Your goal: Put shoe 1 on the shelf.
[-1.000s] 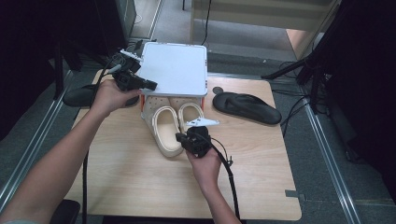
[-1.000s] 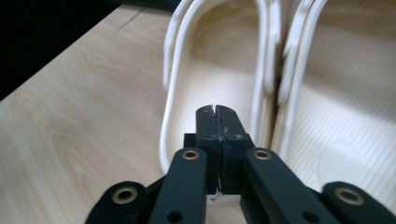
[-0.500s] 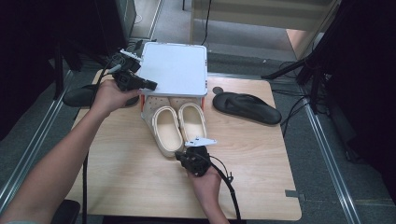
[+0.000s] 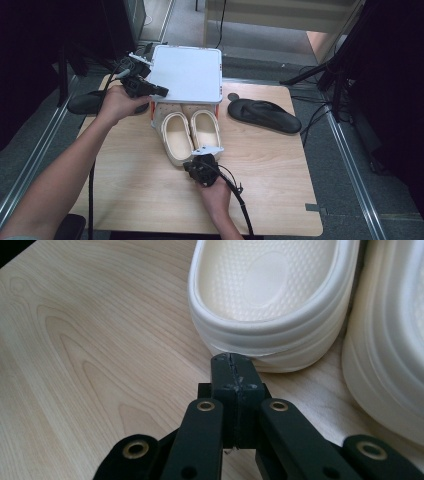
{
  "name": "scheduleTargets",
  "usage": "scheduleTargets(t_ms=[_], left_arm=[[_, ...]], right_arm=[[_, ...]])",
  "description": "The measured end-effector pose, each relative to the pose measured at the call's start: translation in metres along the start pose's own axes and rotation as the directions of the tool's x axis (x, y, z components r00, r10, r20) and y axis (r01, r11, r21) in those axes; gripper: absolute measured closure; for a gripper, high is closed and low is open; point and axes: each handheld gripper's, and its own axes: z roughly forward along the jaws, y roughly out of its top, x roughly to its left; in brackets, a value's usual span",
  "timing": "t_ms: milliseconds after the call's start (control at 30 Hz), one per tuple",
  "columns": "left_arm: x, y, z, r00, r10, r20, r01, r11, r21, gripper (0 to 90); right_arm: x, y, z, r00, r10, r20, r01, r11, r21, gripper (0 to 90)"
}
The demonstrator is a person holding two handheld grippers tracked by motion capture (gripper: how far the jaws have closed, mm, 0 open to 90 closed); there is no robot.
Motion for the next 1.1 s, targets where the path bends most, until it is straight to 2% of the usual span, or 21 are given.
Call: scheduleTargets(t_ms=[200, 333, 767, 933, 1000, 1100], left_arm=[[-0.001, 0.001, 0.000, 1.0000, 0.001, -0.002, -0.001, 1.0000, 0.004, 90.0], [0.000, 0.001, 0.000, 1.0000, -0.003, -0.003, 0.003, 0.9999, 0.010, 90.0], [0.000, 0.001, 0.000, 1.0000, 0.002, -0.006, -0.002, 1.0000, 0.009, 90.0], [-0.001, 0.001, 0.000, 1.0000, 0.003, -0.006, -0.003, 1.0000, 0.006, 90.0], [-0.001, 0.000, 0.000, 1.0000, 0.000, -0.006, 0.000, 1.0000, 0.002, 90.0], [-0.001, 0.000, 0.000, 0.9999, 0.002, -0.010, -0.002, 1.0000, 0.004, 90.0]], right_arm=[[0.005, 0.011, 0.005, 0.9997, -0.021, 0.008, 0.021, 1.000, -0.002, 90.0], [0.005, 0.020, 0.008, 1.0000, 0.003, -0.001, -0.003, 1.000, -0.011, 90.0], [0.010, 0.051, 0.030, 0.9990, -0.001, 0.044, 0.001, 1.000, -0.005, 90.0], [0.007, 0.060, 0.039, 0.9979, 0.029, 0.058, -0.029, 1.000, -0.008, 90.0], [0.007, 0.063, 0.043, 0.9971, 0.060, 0.048, -0.059, 0.998, -0.018, 90.0], [0.010, 0.070, 0.051, 0.9950, 0.060, 0.080, -0.058, 0.998, -0.021, 90.0]])
